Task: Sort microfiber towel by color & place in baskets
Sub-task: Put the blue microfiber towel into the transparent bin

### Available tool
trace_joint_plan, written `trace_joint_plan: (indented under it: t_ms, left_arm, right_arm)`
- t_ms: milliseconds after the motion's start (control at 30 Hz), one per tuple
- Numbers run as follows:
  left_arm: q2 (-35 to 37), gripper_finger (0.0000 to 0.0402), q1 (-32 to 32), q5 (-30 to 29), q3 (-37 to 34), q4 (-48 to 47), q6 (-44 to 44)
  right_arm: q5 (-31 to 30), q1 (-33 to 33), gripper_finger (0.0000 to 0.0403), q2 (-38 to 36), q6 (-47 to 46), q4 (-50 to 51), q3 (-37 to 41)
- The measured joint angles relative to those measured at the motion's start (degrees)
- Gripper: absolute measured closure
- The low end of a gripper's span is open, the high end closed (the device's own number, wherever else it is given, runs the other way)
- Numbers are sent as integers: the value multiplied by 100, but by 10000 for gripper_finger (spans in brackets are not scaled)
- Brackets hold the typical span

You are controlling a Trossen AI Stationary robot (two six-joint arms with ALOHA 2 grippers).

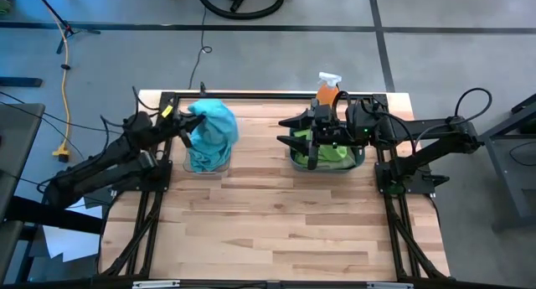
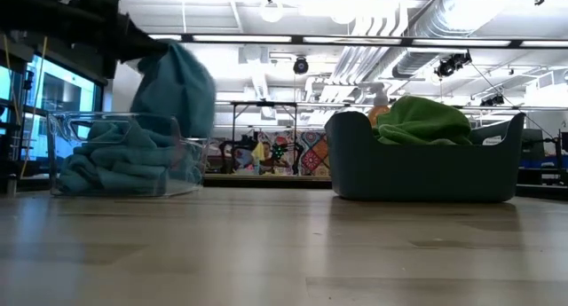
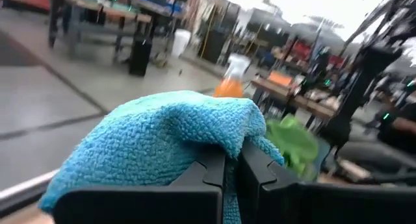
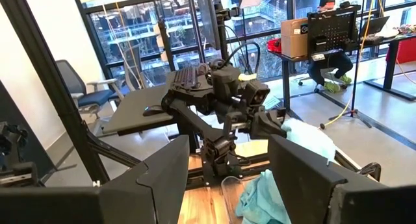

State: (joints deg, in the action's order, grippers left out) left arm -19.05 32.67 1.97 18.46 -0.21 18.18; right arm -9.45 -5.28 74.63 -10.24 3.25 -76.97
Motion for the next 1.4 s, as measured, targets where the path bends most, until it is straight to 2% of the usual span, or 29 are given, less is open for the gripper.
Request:
trace_joint_plan:
  t_ms: [233,433,533,700,967,1233,1400]
  left_arm:
    - [322,402,-2,-23,36,-1042,76]
    - [275,401,-2,-379,622,-2972,125]
    - [104,402,-2,-502,898,-3552,312]
    - [-481,401,-1,-524,1440,-4389,711]
    - [-1679,402,-2,-774,2712,-6174,500]
    - [-2851,401,-2,-1816,3971,-7291,-361]
    - [-3431,401,-7,-2353,4589,-7303,-909]
  right_arm:
    - [0,0,194,0,20,22,0]
    - [0,0,194,0,22,85,0]
    - [0,4,194,0,33,83,0]
    - [0,4,194,0,171,83,0]
    - [0,4,194,0,173,83,0]
    - [0,4,194,0,280,83,0]
    - [0,4,194,0,280,82,0]
